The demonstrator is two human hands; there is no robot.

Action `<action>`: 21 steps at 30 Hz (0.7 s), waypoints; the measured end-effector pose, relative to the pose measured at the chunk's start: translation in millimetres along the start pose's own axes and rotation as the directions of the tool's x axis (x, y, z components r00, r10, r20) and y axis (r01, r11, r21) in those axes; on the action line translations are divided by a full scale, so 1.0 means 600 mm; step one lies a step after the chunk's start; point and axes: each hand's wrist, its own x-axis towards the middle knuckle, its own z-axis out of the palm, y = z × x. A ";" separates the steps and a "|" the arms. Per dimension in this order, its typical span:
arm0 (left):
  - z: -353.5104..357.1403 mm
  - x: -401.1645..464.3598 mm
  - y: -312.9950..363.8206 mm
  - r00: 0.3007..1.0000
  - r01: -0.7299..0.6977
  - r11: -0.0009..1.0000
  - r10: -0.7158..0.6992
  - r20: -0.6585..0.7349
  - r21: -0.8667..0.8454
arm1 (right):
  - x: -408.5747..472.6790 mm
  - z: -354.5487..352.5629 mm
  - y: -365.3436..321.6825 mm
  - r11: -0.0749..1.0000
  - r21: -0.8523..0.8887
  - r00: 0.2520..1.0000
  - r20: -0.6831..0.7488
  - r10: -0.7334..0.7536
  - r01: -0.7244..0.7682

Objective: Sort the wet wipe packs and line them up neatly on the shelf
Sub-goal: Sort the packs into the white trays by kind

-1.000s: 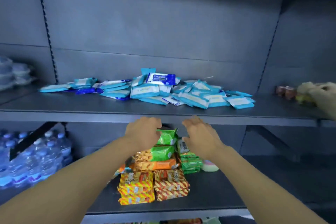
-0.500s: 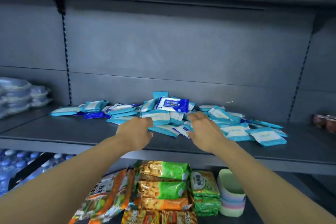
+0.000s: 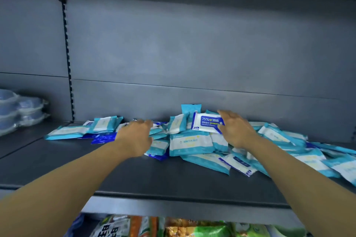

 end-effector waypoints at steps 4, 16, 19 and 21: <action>0.020 0.069 -0.053 0.997 0.013 0.999 -0.016 -0.082 -0.034 | 0.049 0.028 0.002 0.998 -0.001 0.998 0.007 0.063 -0.063; 0.072 0.137 -0.096 0.998 -0.053 0.990 0.055 -0.008 0.131 | 0.071 0.063 -0.005 0.977 -0.065 0.979 -0.005 0.204 -0.204; 0.060 0.128 -0.093 0.996 -0.057 0.974 0.069 -0.051 0.219 | 0.061 0.053 -0.020 0.981 -0.029 0.981 -0.040 0.192 -0.193; 0.053 0.112 -0.093 0.990 -0.060 0.967 0.090 -0.112 0.247 | 0.056 0.039 -0.034 0.984 0.015 0.981 -0.075 0.176 -0.176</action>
